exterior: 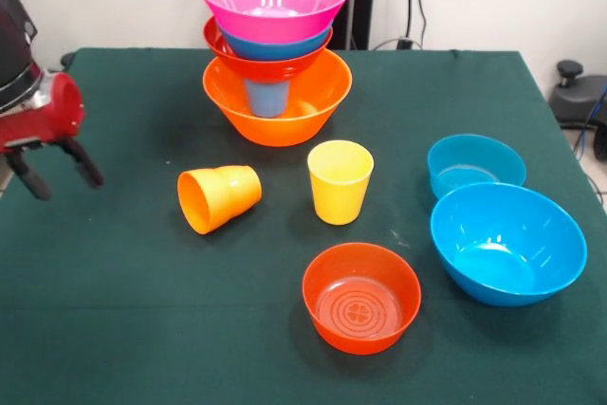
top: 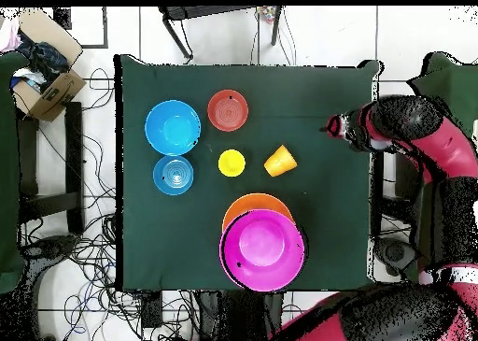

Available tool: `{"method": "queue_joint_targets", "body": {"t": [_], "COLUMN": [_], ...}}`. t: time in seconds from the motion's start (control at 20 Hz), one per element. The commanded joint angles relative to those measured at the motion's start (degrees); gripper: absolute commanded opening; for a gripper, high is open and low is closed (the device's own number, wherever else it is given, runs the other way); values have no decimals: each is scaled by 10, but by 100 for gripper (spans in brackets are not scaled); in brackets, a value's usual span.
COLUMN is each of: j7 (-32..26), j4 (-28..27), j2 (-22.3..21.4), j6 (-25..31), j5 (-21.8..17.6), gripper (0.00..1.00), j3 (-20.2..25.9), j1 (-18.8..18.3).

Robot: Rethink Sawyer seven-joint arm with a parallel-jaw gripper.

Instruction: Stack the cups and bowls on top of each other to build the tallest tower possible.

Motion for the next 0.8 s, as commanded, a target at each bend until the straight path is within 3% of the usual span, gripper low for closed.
{"method": "queue_joint_targets", "body": {"t": [0.05, 0.3, 0.8], "j7": [-241, -244, -216], "j4": [108, 116, 107], "j2": [35, 49, 59], "j6": [35, 49, 86], "j5": [1, -4, -24], "gripper": [100, 100, 100], "j3": [158, 190, 211], "j1": [-18, -38, -49]}}
